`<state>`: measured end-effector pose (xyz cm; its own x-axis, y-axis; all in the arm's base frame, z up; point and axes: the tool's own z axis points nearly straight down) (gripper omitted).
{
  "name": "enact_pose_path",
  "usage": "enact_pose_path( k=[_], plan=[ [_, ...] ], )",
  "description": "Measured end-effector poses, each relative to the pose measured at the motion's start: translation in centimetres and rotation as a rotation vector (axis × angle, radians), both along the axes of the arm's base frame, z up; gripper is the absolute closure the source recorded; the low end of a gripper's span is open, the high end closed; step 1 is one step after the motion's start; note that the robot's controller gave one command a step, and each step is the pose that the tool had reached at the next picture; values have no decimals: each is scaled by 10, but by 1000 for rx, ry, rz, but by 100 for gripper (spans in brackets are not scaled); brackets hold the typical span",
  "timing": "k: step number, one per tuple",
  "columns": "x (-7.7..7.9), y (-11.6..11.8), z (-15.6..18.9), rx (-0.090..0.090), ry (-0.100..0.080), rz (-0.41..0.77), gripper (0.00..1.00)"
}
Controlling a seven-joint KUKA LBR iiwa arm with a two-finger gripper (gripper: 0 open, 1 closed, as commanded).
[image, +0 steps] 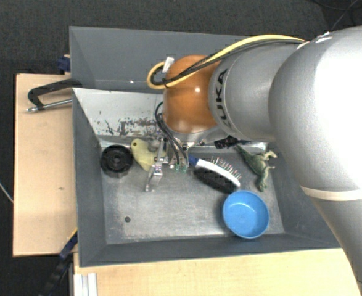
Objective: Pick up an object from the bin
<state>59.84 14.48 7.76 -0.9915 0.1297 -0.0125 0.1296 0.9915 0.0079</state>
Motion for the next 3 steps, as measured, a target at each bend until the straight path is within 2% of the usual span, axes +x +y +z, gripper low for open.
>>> enact_pose_path(
  k=[1, 2, 3],
  plan=[
    [4, -36, 0, 7, -1, -118, 0],
    [10, -39, 5, 7, -26, -124, 100],
    [-1, -37, 127, -1, -1, -114, 100]
  ],
)
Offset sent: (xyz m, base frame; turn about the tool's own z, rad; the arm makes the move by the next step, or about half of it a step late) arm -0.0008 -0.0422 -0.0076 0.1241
